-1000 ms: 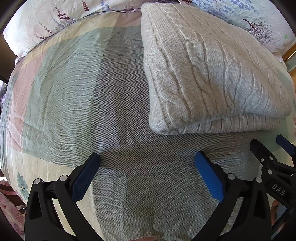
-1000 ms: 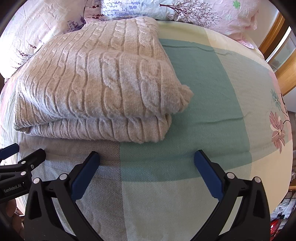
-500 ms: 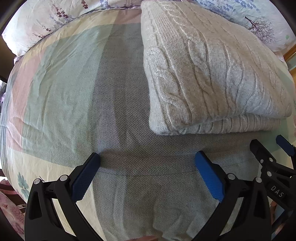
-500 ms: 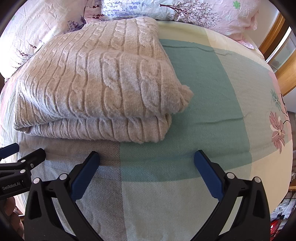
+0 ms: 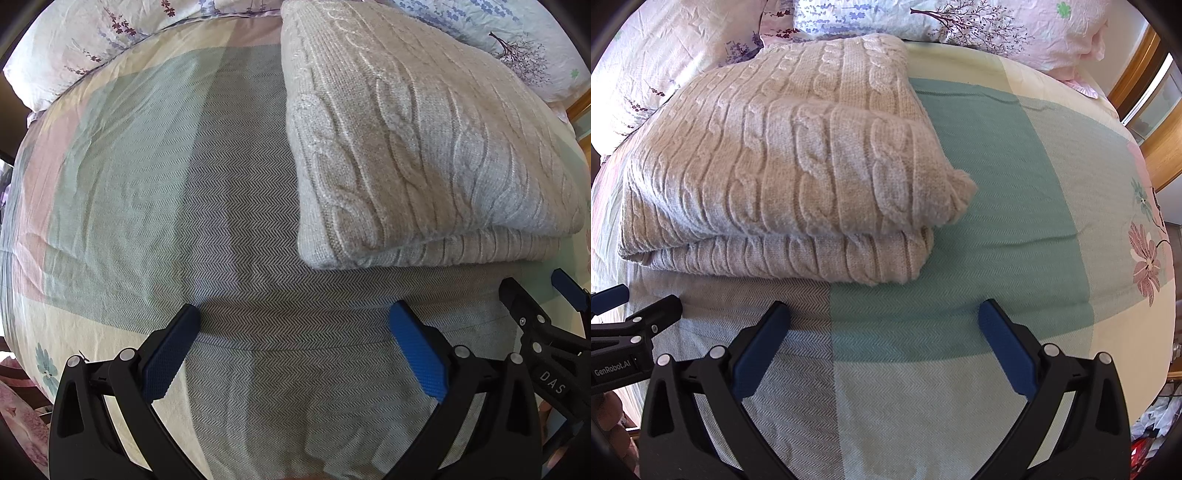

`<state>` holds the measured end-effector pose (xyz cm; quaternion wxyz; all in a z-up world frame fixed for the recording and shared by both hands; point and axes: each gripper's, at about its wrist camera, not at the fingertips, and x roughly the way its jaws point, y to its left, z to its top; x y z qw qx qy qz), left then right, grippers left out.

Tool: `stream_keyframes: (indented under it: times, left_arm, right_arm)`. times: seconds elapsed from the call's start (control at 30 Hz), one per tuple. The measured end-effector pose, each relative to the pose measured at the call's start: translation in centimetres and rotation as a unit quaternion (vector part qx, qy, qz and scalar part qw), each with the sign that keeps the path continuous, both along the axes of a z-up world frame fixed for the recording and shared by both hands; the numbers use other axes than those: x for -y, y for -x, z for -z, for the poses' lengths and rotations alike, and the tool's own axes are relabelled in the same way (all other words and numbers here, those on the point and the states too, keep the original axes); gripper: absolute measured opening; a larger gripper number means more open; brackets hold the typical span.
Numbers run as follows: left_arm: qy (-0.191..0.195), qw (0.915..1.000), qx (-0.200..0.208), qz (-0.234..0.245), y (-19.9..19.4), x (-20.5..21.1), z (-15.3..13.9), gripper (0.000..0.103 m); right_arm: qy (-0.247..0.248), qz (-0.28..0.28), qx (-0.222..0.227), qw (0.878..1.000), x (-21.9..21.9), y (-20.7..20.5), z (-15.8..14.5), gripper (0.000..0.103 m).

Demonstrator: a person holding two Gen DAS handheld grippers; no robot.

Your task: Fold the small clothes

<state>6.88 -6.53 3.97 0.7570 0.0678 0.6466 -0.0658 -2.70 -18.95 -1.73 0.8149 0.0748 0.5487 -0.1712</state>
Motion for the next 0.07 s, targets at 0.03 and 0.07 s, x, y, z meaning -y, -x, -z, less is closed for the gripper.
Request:
stream_keyframes:
  times: [0.03,0.07]
  left_arm:
    - [0.000,1.0000,0.000,0.000,0.02,0.00,0.01,0.102]
    - [0.000,1.0000,0.000,-0.001,0.02,0.00,0.00,0.102]
  right_arm:
    - [0.000,0.000,0.000,1.000,0.00,-0.01,0.00,0.101]
    - [0.000,0.000,0.000,1.000,0.00,-0.01,0.00,0.101]
